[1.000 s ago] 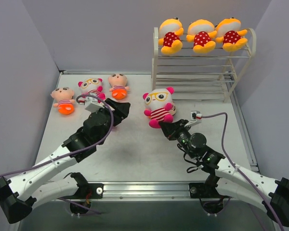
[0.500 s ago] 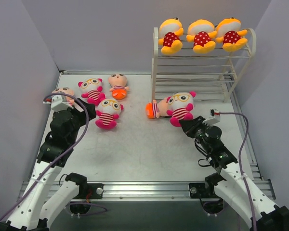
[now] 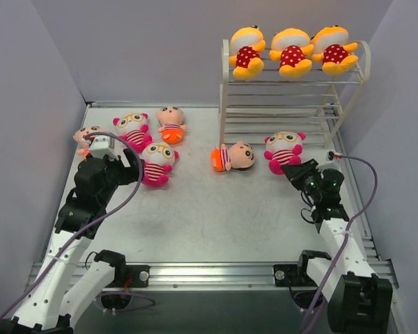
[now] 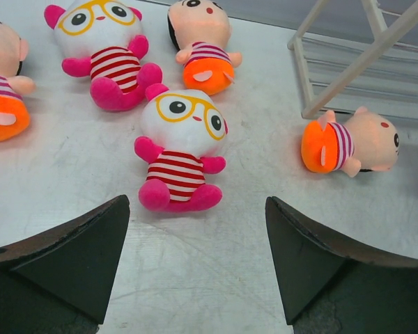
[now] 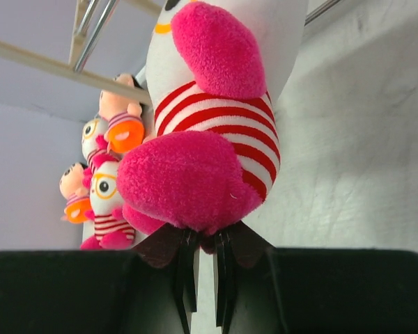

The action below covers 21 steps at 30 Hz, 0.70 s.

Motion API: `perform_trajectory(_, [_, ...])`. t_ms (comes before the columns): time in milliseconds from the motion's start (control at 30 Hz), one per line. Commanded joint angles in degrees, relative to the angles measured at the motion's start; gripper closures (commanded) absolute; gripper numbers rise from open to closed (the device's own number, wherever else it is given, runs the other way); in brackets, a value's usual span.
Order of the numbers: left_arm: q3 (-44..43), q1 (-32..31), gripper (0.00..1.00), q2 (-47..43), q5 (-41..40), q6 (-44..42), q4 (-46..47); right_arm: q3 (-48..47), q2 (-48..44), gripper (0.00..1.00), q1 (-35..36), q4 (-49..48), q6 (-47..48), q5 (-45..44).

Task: Place and organize the stuffed toys onto the shelf
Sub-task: Place the stuffed toy onto shelf

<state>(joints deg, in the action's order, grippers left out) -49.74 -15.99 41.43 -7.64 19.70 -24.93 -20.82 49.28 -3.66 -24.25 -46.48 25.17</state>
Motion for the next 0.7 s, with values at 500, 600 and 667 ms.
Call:
perform_trajectory(500, [1.0,-5.2,0.13,-4.1,-7.5,-5.2,-2.5,-4.4,31.0,1.0,-18.5,-44.6,-4.8,20.0])
perform_trajectory(600, [1.1,-5.6,0.13,-4.3,-7.4,-5.1,-2.5,-6.0,36.2,1.0,-19.1,-49.4,-5.4,21.3])
perform_trajectory(667, [1.1,-5.9,0.13,-4.3,-7.1,-5.0,-2.5,-6.5,39.5,1.0,-19.5,-53.5,-6.1,21.5])
